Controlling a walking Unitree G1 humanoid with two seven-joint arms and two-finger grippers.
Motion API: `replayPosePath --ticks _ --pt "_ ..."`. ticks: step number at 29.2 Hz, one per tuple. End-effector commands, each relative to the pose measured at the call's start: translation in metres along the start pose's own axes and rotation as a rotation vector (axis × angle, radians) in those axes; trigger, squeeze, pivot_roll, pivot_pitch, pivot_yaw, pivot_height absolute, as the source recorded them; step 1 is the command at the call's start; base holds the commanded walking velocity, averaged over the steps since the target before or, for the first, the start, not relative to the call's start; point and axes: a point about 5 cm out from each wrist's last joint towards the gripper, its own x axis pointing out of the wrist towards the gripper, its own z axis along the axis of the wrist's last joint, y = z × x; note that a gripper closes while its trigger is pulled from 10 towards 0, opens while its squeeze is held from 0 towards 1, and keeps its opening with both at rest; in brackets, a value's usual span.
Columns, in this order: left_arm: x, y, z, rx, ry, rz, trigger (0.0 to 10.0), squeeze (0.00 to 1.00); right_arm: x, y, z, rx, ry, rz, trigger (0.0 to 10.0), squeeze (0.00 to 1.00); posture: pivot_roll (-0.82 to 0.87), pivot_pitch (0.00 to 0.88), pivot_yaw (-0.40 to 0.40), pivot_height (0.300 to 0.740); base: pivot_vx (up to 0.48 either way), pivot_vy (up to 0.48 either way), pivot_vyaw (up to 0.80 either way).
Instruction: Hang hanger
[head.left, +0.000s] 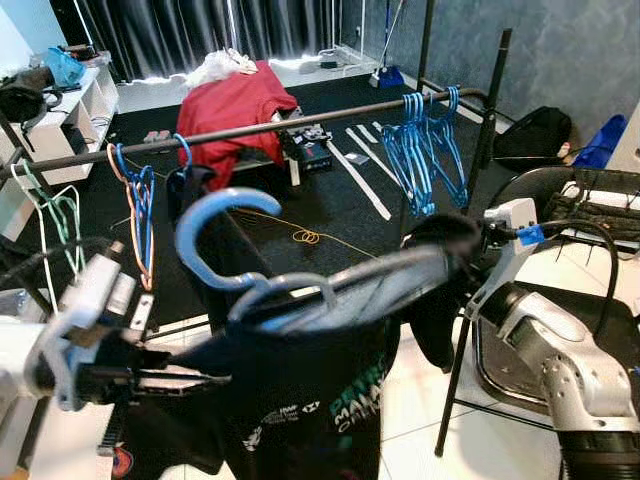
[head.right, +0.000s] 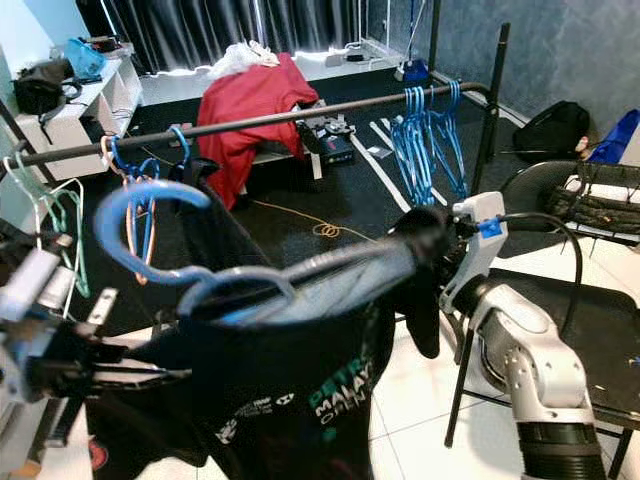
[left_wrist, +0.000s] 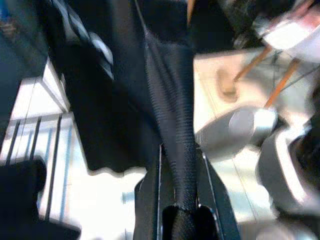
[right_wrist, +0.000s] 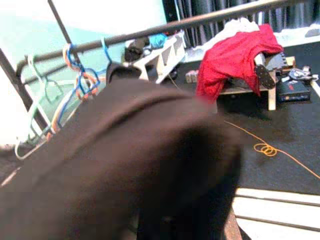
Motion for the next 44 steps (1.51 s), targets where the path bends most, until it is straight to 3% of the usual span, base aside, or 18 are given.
replayPosePath --ticks 1,4,5,7,13,19,22,27,29,31,35,38,44 --pt "-0.004 0.000 -0.009 0.001 0.096 0.007 10.0 0.00 -0.001 -0.001 0.018 -0.013 -0.065 -0.005 0.0 0.00 -0.12 0.000 0.072 0.740 0.000 0.000 0.00" --pt "-0.022 0.011 -0.041 -0.011 0.325 0.155 10.0 0.00 -0.011 -0.017 0.037 -0.039 -0.108 -0.064 0.0 0.00 -0.13 0.000 0.071 0.740 0.000 0.000 0.00" --pt "-0.022 0.011 -0.041 -0.011 0.325 0.155 10.0 0.00 -0.011 -0.017 0.037 -0.039 -0.108 -0.064 0.0 0.00 -0.13 0.000 0.071 0.740 0.000 0.000 0.00" --pt "-0.038 0.017 -0.052 -0.001 0.430 0.236 10.0 0.00 -0.015 -0.022 0.042 -0.046 -0.121 -0.090 0.0 0.00 -0.13 0.000 0.073 0.740 0.000 0.000 0.00" --pt "-0.053 0.016 -0.044 0.007 0.412 0.272 10.0 0.00 -0.022 -0.030 0.044 -0.043 -0.132 -0.149 0.0 0.00 -0.12 0.000 0.074 0.740 0.000 0.000 0.00" --pt "-0.050 0.012 -0.044 0.054 0.425 0.237 10.0 0.00 -0.025 -0.038 0.047 -0.014 -0.149 -0.201 0.0 0.00 -0.12 0.000 0.074 0.740 0.000 0.000 0.00" --pt "-0.049 0.013 -0.042 0.065 0.388 0.241 10.0 0.00 -0.026 -0.040 0.047 -0.007 -0.150 -0.220 0.0 0.00 -0.12 0.000 0.074 0.740 0.000 0.000 0.00" --pt "-0.055 0.011 -0.021 0.092 0.215 0.243 10.0 0.00 -0.034 -0.054 0.043 0.019 -0.130 -0.315 0.0 0.00 -0.13 0.000 0.076 0.740 0.000 0.000 0.00" --pt "-0.055 0.011 -0.021 0.092 0.215 0.243 10.0 0.00 -0.034 -0.054 0.043 0.019 -0.130 -0.315 0.0 0.00 -0.13 0.000 0.076 0.740 0.000 0.000 0.00" --pt "-0.056 0.007 -0.002 0.107 0.109 0.199 10.0 0.00 -0.039 -0.059 0.035 0.046 -0.108 -0.356 0.0 0.00 -0.13 0.000 0.076 0.740 0.000 0.000 0.00" --pt "-0.050 0.000 0.014 0.112 0.017 0.107 10.0 0.00 -0.039 -0.062 0.023 0.101 -0.080 -0.382 0.0 0.00 -0.13 0.000 0.073 0.740 0.000 0.000 0.00" --pt "-0.039 -0.006 0.025 0.118 -0.058 0.027 10.0 0.00 -0.034 -0.057 0.010 0.150 -0.050 -0.369 0.0 0.00 -0.12 0.000 0.072 0.740 0.000 0.000 0.00" --pt "-0.027 -0.007 0.033 0.136 -0.149 -0.019 10.0 0.00 -0.020 -0.038 -0.011 0.197 0.017 -0.301 0.0 0.00 -0.13 0.000 0.073 0.740 0.000 0.000 0.00"
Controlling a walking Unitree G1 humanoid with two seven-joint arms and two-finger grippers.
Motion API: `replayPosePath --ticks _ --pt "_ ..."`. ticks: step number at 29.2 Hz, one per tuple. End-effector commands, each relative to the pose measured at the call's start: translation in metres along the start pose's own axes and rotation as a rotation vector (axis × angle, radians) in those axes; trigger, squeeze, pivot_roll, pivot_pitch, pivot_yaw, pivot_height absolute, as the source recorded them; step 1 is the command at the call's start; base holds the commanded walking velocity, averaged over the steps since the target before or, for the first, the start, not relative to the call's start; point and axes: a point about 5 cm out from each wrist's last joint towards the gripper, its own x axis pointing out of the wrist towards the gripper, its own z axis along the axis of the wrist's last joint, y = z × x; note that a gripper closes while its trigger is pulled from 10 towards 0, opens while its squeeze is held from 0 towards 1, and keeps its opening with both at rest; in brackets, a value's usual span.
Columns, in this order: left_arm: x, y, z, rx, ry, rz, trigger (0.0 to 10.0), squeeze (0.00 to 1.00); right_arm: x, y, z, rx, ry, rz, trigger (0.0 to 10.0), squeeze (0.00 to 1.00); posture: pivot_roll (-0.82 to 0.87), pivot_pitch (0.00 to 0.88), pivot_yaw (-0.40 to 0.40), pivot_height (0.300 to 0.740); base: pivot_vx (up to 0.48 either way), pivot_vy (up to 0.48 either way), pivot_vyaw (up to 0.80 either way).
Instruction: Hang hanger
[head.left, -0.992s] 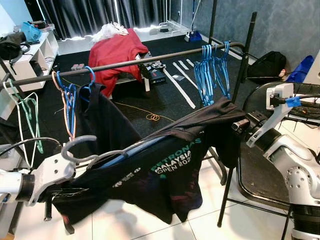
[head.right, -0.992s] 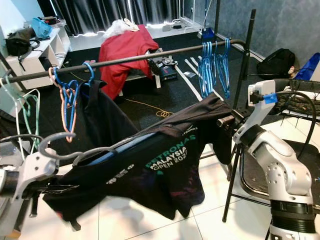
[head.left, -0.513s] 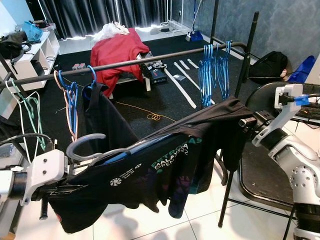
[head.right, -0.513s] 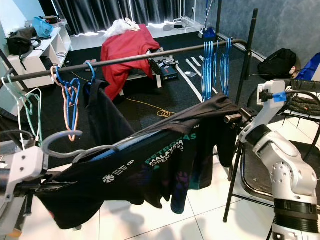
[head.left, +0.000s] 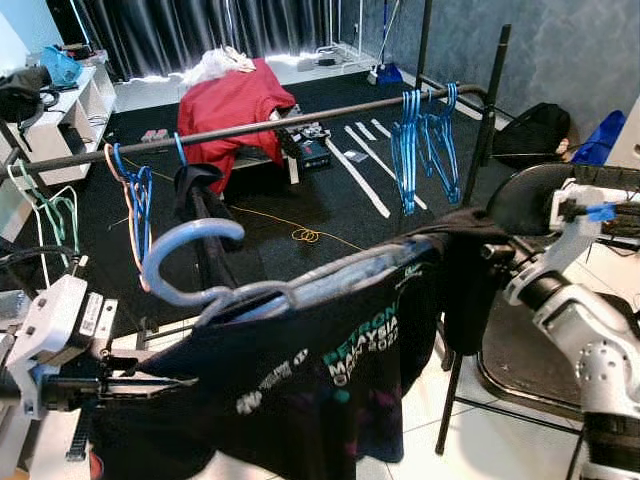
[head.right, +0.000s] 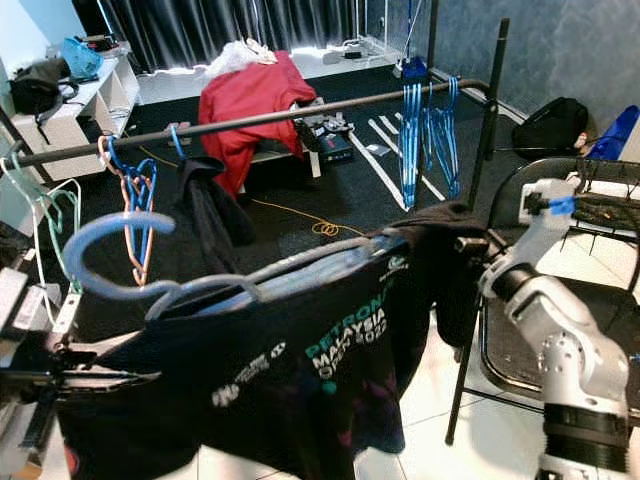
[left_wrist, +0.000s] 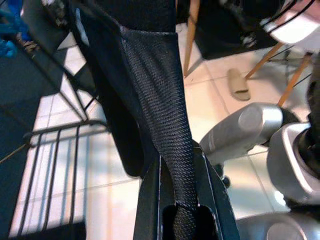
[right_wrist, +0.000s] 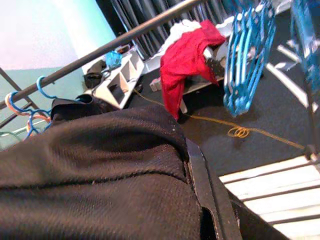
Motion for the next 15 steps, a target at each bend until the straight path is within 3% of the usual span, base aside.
replayPosePath --ticks 1,13,14,15 --pt "0.001 0.000 0.008 0.022 -0.027 -0.030 10.0 0.00 -0.002 -0.005 -0.007 0.002 0.032 -0.065 0.0 0.00 -0.13 0.000 0.072 0.740 0.000 0.000 0.00" --pt "0.009 0.010 0.017 0.030 -0.114 0.022 10.0 0.00 0.006 0.021 -0.031 0.018 0.102 0.013 0.0 0.00 -0.13 0.000 0.078 0.740 0.000 0.000 0.00" --pt "0.017 0.018 0.016 0.046 -0.143 0.088 10.0 0.00 0.007 0.029 -0.038 -0.008 0.125 0.043 2.6 0.00 -0.12 0.000 0.078 0.740 0.000 0.000 0.00" --pt "0.027 0.026 0.015 0.055 -0.178 0.162 10.0 0.00 0.009 0.035 -0.043 -0.022 0.132 0.056 10.0 0.00 -0.12 0.000 0.080 0.740 0.000 0.000 0.00"
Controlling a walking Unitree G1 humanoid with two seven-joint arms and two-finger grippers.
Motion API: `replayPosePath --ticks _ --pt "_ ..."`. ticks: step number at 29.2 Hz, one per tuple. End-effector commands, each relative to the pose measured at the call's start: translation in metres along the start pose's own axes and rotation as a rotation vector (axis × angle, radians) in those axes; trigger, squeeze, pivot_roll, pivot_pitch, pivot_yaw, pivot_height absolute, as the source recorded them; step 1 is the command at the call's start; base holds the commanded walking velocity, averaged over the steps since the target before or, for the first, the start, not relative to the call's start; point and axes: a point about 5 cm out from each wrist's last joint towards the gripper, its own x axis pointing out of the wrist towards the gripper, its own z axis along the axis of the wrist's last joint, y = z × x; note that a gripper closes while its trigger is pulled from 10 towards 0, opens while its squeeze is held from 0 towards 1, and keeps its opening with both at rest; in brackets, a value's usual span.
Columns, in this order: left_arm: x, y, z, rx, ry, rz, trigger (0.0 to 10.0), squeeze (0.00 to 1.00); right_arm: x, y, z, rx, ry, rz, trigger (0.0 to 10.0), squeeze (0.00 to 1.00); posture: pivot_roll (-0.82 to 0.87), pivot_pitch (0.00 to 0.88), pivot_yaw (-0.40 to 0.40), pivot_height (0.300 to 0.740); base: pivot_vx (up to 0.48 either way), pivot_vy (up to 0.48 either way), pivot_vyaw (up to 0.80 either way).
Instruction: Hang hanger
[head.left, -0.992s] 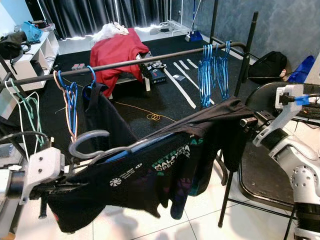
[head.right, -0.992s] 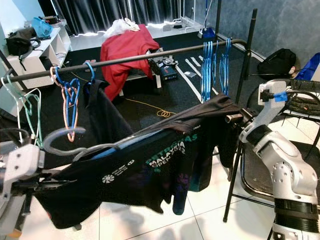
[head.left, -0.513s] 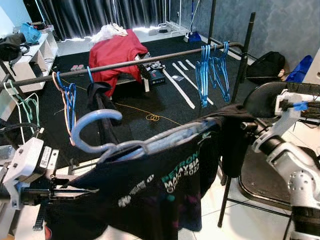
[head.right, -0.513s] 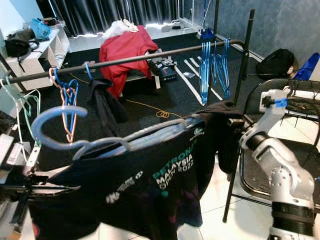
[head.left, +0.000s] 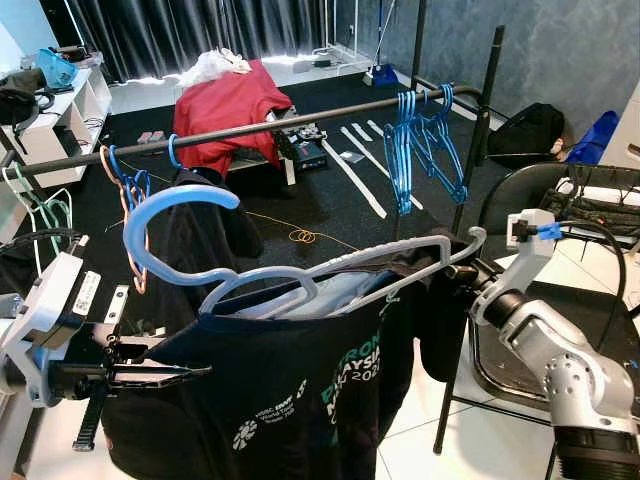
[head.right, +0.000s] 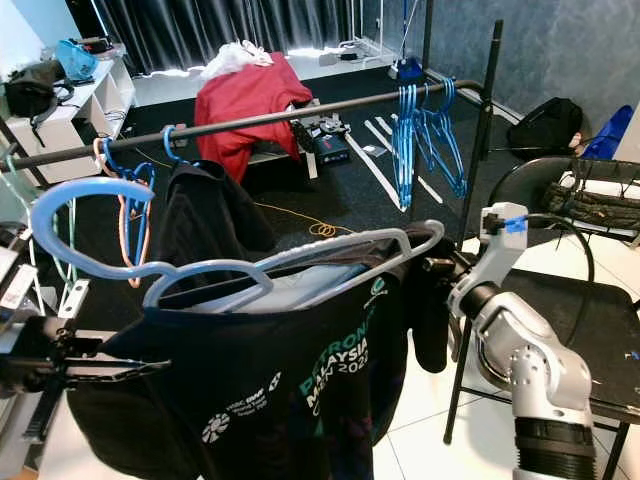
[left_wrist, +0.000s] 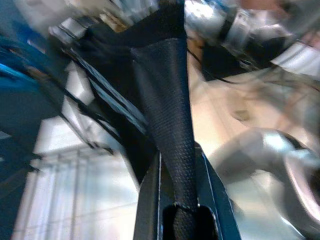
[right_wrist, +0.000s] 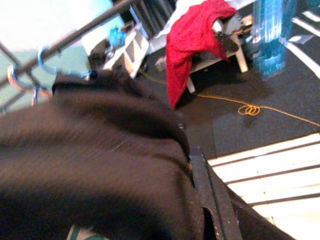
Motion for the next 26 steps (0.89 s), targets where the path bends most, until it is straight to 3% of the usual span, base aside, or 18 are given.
replayPosePath --ticks 1,2,3,6,7,8,11,14,15,16,17,18,19,21,22,24,25,26 --pt "0.017 0.011 -0.006 0.023 -0.044 0.124 10.0 0.00 0.005 0.015 -0.009 -0.043 0.007 0.047 10.0 0.00 -0.12 0.000 0.080 0.740 0.000 0.000 0.00" --pt "0.017 0.011 -0.006 0.023 -0.044 0.124 10.0 0.00 0.005 0.015 -0.009 -0.043 0.007 0.047 10.0 0.00 -0.12 0.000 0.080 0.740 0.000 0.000 0.00" --pt "0.025 0.015 -0.011 0.027 -0.050 0.178 10.0 0.00 0.005 0.021 -0.007 -0.050 -0.009 0.089 10.0 1.00 -0.12 0.000 0.080 0.740 0.000 0.000 0.00" --pt "0.030 0.018 -0.014 0.028 -0.049 0.207 10.0 0.00 0.005 0.025 -0.006 -0.053 -0.020 0.117 10.0 1.00 -0.12 0.000 0.076 0.740 0.000 0.000 0.00" --pt "0.035 0.023 -0.026 0.054 0.041 0.247 10.0 0.00 -0.002 0.035 -0.001 -0.101 -0.004 0.245 10.0 1.00 -0.12 0.000 0.072 0.740 0.000 0.000 0.00" --pt "0.034 0.026 -0.030 0.078 0.106 0.252 10.0 0.00 -0.010 0.034 0.002 -0.141 0.012 0.297 10.0 1.00 -0.12 0.000 0.074 0.740 0.000 0.000 0.00" --pt "0.021 0.031 -0.037 0.156 0.306 0.218 10.0 0.00 -0.036 0.025 0.007 -0.249 0.095 0.417 10.0 1.00 -0.12 0.000 0.074 0.740 0.000 0.000 0.00" --pt "0.003 0.035 -0.045 0.212 0.525 0.164 10.0 0.00 -0.065 0.029 -0.005 -0.333 0.291 0.580 10.0 1.00 -0.13 0.000 0.087 0.740 0.000 0.000 0.00" --pt "-0.006 0.036 -0.048 0.240 0.624 0.137 10.0 0.00 -0.077 0.039 -0.010 -0.336 0.355 0.678 10.0 1.00 -0.13 0.000 0.094 0.740 0.000 0.000 0.00" --pt "-0.006 0.036 -0.048 0.240 0.624 0.137 10.0 0.00 -0.077 0.039 -0.010 -0.336 0.355 0.678 10.0 1.00 -0.13 0.000 0.094 0.740 0.000 0.000 0.00" --pt "-0.015 0.039 -0.050 0.259 0.736 0.111 10.0 0.00 -0.084 0.052 -0.011 -0.335 0.379 0.767 10.0 1.00 -0.13 0.000 0.097 0.740 0.000 0.000 0.00" --pt "-0.015 0.039 -0.050 0.259 0.736 0.111 10.0 0.00 -0.084 0.052 -0.011 -0.335 0.379 0.767 10.0 1.00 -0.13 0.000 0.097 0.740 0.000 0.000 0.00" --pt "-0.022 0.041 -0.051 0.274 0.813 0.097 10.0 0.00 -0.089 0.061 -0.012 -0.334 0.390 0.826 10.0 1.00 -0.13 0.000 0.097 0.740 0.000 0.000 0.00" --pt "-0.022 0.041 -0.051 0.274 0.813 0.097 10.0 0.00 -0.089 0.061 -0.012 -0.334 0.390 0.826 10.0 1.00 -0.13 0.000 0.097 0.740 0.000 0.000 0.00" --pt "-0.025 0.044 -0.046 0.291 0.864 0.063 10.0 0.00 -0.083 0.065 -0.008 -0.358 0.327 0.806 10.0 1.00 -0.13 0.000 0.109 0.740 0.000 0.000 0.00" --pt "-0.025 0.044 -0.046 0.291 0.864 0.063 10.0 0.00 -0.083 0.065 -0.008 -0.358 0.327 0.806 10.0 1.00 -0.13 0.000 0.109 0.740 0.000 0.000 0.00" --pt "-0.020 0.046 -0.036 0.314 0.854 0.017 10.0 0.00 -0.068 0.059 0.006 -0.383 0.192 0.704 10.0 1.00 -0.13 0.000 0.113 0.740 0.000 0.000 0.00" --pt "-0.020 0.046 -0.036 0.314 0.854 0.017 10.0 0.00 -0.068 0.059 0.006 -0.383 0.192 0.704 10.0 1.00 -0.13 0.000 0.113 0.740 0.000 0.000 0.00"
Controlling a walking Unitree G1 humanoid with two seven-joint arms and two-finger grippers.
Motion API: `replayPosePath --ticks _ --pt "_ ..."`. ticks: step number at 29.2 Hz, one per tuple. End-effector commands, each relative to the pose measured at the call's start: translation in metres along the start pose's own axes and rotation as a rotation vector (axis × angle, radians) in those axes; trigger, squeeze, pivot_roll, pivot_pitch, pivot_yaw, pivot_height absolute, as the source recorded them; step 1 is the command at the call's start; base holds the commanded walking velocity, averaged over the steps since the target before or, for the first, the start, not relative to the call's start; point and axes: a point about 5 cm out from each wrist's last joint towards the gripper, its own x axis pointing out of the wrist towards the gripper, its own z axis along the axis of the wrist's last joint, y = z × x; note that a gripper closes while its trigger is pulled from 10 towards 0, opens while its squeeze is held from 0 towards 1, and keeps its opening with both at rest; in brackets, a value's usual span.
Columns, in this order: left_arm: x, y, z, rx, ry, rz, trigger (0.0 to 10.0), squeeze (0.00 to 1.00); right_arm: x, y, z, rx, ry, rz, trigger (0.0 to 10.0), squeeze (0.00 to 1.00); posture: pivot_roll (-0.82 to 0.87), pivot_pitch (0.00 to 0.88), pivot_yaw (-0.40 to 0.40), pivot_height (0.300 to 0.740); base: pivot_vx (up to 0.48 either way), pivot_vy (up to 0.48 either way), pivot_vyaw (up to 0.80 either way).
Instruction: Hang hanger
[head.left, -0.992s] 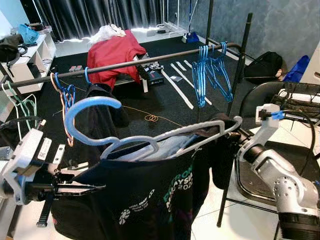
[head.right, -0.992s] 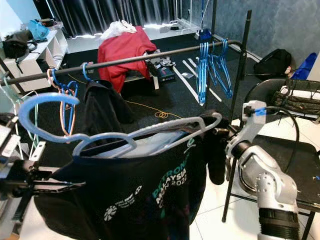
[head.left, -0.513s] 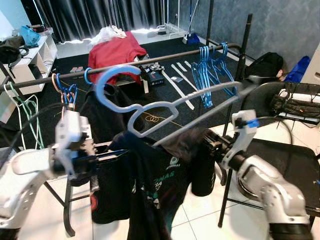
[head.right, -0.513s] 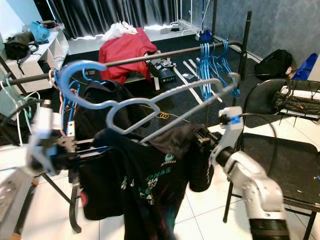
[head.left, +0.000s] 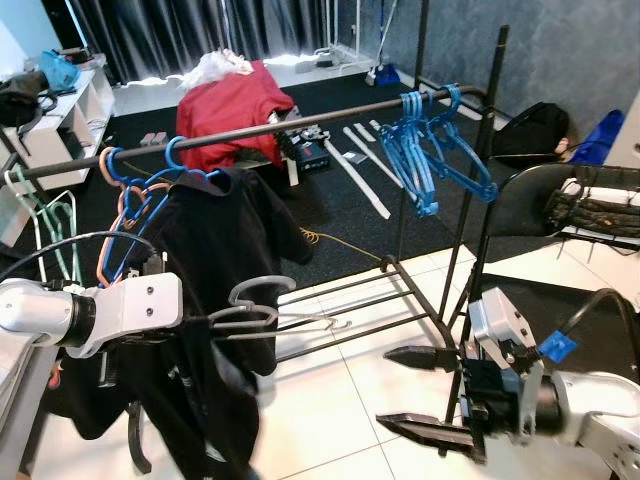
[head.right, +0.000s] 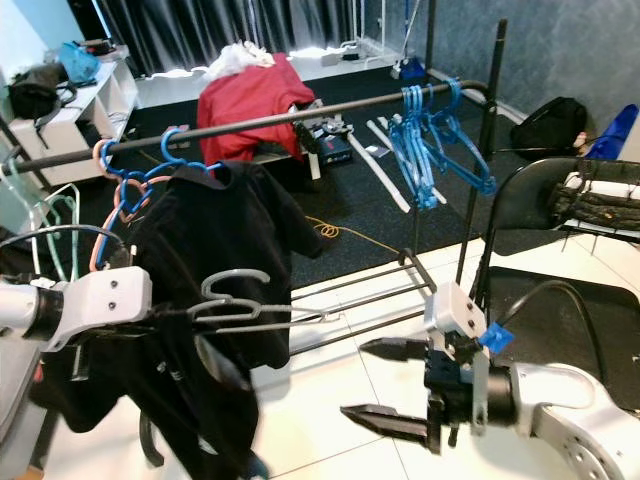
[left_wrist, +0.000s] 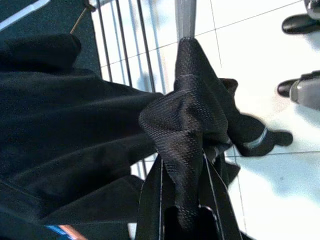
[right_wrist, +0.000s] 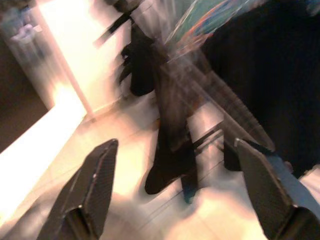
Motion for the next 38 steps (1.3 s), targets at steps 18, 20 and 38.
replayPosePath --ticks 18,20,38 --pt "0.004 0.009 0.071 0.267 -0.158 -0.186 10.0 0.00 0.030 0.004 0.013 -0.016 -0.158 0.164 10.0 0.00 -0.13 0.000 0.114 0.740 0.000 0.000 0.00" --pt "0.006 0.009 0.074 0.271 -0.163 -0.189 10.0 0.00 0.036 0.003 0.011 -0.034 -0.130 0.164 10.0 0.00 -0.13 0.000 0.114 0.740 0.000 0.000 0.00" --pt "0.006 0.006 0.092 0.273 -0.208 -0.205 10.0 0.00 0.067 -0.015 -0.008 -0.211 0.060 0.026 10.0 0.00 -0.12 0.000 0.112 0.740 0.000 0.000 0.00"
